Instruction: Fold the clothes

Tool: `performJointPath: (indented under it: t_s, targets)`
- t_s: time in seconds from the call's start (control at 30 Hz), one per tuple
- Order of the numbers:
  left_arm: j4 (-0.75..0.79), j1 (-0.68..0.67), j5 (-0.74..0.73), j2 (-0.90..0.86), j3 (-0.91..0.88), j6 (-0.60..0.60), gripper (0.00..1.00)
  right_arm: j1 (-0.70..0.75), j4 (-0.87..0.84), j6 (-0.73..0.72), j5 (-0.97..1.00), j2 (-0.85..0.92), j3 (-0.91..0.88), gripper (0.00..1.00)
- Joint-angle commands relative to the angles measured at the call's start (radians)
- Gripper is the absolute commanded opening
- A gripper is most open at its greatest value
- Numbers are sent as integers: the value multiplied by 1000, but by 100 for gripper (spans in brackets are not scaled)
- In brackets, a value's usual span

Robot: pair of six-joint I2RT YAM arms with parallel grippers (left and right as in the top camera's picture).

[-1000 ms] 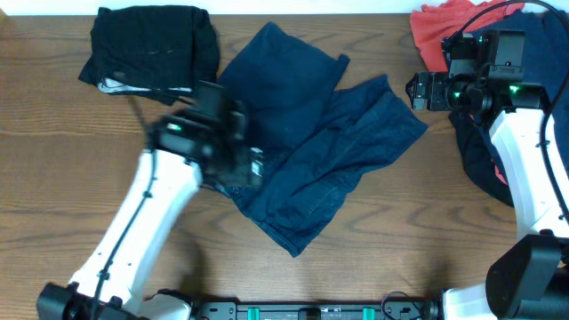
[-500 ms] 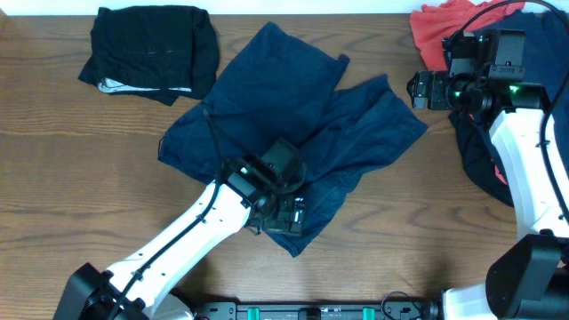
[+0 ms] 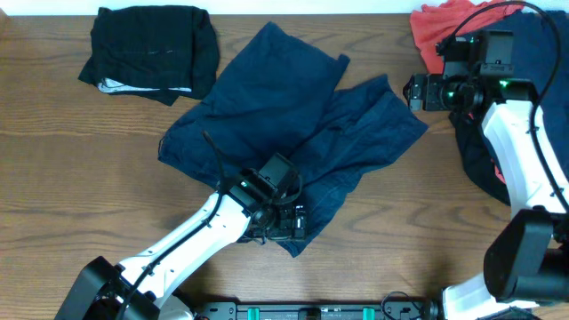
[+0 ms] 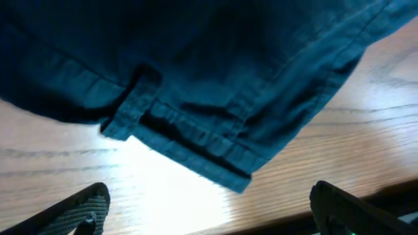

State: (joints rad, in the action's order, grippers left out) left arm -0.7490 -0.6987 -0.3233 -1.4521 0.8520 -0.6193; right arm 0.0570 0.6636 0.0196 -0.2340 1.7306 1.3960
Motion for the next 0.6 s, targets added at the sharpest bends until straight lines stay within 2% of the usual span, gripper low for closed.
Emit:
performJointPath:
  t_s: [0.0, 0.2, 0.4, 0.57]
  targets:
    - [24, -28, -26, -7, -9, -22, 97, -4, -1, 11, -2, 18, 4, 90]
    - [82, -60, 11, -43, -29, -22, 86, -4, 1, 11, -2, 22, 4, 88]
    - [79, -60, 14, -123, -29, -22, 70, -4, 1, 11, -2, 22, 4, 86]
    - [78, -60, 18, -183, -29, -22, 64, -6, 2, -5, -2, 22, 4, 86]
